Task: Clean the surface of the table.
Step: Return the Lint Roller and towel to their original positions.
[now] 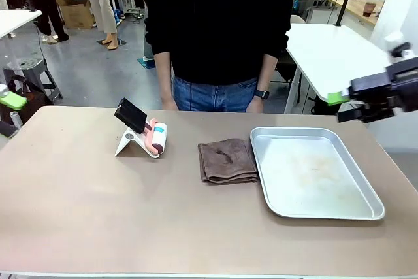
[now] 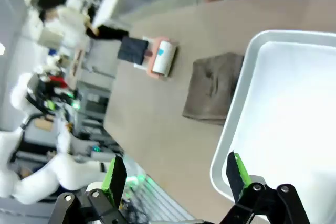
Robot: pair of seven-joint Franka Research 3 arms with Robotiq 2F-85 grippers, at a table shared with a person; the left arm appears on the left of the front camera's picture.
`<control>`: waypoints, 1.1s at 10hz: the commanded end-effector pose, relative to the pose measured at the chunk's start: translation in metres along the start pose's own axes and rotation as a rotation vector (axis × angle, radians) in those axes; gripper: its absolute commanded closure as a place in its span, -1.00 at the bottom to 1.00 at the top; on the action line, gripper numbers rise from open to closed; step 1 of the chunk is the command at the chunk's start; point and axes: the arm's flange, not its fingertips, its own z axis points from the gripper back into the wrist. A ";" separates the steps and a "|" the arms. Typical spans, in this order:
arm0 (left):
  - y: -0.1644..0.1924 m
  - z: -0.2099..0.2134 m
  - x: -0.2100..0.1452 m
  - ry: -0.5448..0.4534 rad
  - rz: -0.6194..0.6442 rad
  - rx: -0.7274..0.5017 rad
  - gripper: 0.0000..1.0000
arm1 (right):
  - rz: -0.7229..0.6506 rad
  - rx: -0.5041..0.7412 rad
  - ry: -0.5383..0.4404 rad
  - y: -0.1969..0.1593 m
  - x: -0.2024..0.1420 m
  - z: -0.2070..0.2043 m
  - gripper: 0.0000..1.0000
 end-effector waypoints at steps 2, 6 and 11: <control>0.047 0.035 -0.009 -0.051 -0.059 -0.225 -1.00 | -0.256 0.196 -0.043 -0.039 -0.048 0.052 -1.00; 0.097 0.076 0.001 -0.222 -0.044 -0.548 -1.00 | -0.468 0.496 -0.105 -0.097 -0.048 0.087 -1.00; 0.101 0.073 -0.005 -0.240 -0.005 -0.519 -1.00 | -0.467 0.481 -0.088 -0.102 -0.055 0.091 -1.00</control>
